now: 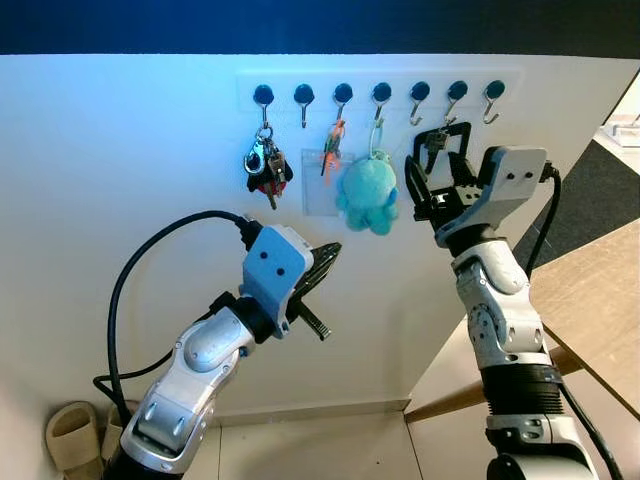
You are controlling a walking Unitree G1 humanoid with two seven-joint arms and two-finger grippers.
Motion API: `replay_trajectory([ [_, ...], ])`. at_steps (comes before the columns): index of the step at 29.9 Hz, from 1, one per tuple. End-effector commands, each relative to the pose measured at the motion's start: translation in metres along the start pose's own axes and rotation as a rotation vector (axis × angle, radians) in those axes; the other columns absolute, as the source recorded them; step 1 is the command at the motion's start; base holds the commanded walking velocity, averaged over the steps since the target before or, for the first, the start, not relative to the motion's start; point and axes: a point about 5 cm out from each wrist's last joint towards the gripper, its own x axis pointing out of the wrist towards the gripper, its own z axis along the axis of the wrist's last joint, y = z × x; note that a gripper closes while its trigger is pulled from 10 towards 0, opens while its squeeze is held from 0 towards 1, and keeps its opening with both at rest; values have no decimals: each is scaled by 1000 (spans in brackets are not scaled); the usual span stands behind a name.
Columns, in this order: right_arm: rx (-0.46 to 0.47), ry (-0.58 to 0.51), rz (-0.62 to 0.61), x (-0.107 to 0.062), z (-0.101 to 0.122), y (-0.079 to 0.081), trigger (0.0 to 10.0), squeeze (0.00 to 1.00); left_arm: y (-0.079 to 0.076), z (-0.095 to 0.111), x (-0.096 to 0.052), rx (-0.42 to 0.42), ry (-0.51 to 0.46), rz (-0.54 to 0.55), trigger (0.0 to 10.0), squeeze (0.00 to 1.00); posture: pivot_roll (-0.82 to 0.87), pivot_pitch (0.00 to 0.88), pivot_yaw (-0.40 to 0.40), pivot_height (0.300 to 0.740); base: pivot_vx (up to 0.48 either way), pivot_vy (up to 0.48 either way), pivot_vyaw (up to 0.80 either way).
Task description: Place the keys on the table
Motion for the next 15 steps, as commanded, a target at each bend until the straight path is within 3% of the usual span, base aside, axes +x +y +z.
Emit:
replay_trajectory([
  [1, 18, 5, 40, 5, 0, 6, 10000, 0, 2, -4, -1, 1, 27, 10, 10000, 0, 13, 114, -35, 740, 0, 0, 0],
  [7, 11, 5, 73, 8, 1, 9, 10000, 0, 3, 2, 1, -20, -3, 21, 10000, 0, 14, 114, -35, 740, 0, 0, 0],
  [15, 4, 10, 82, 10, 0, 7, 10000, 0, -1, 19, 5, -85, -123, 11, 10000, 0, 14, 110, -36, 740, 0, 0, 0],
])
